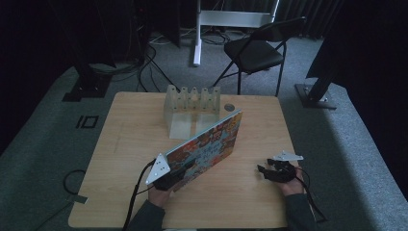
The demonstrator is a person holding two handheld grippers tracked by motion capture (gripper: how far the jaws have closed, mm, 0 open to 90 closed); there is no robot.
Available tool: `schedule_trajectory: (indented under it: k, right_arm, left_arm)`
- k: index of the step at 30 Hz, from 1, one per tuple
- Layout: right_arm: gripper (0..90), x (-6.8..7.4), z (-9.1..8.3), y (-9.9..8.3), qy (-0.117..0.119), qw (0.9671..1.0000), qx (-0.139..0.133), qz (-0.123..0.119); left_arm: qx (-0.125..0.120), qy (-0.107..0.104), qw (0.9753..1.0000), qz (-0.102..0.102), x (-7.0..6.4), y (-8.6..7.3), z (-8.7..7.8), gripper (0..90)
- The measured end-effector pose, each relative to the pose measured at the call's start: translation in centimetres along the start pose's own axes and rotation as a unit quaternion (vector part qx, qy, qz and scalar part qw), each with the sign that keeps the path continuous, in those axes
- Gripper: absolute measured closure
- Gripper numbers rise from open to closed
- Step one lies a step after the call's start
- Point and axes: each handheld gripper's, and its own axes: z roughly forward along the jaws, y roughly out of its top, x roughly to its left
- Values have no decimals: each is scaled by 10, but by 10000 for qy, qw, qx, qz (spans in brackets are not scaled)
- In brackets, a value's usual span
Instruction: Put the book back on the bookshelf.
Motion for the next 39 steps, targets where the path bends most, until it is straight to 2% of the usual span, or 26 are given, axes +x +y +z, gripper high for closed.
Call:
schedule_trajectory:
  k: [4, 12, 27, 39]
  right_arm:
    - [408, -1, 1, -1, -46, 10000, -21, 29]
    - [362, 2, 3, -2, -166, 9998, -13, -65]
    - [287, 3, 4, -1, -115, 9999, 34, -119]
    - [284, 3, 4, -1, -107, 9999, 40, -128]
  left_arm:
    - [7, 13, 10000, 17, 0, 0, 0, 806]
    - [22, 24, 10000, 35, -1, 1, -1, 809]
    - [86, 156, 9998, 82, -1, 5, -10, 809]
    - [120, 270, 9995, 62, 0, 5, -19, 809]
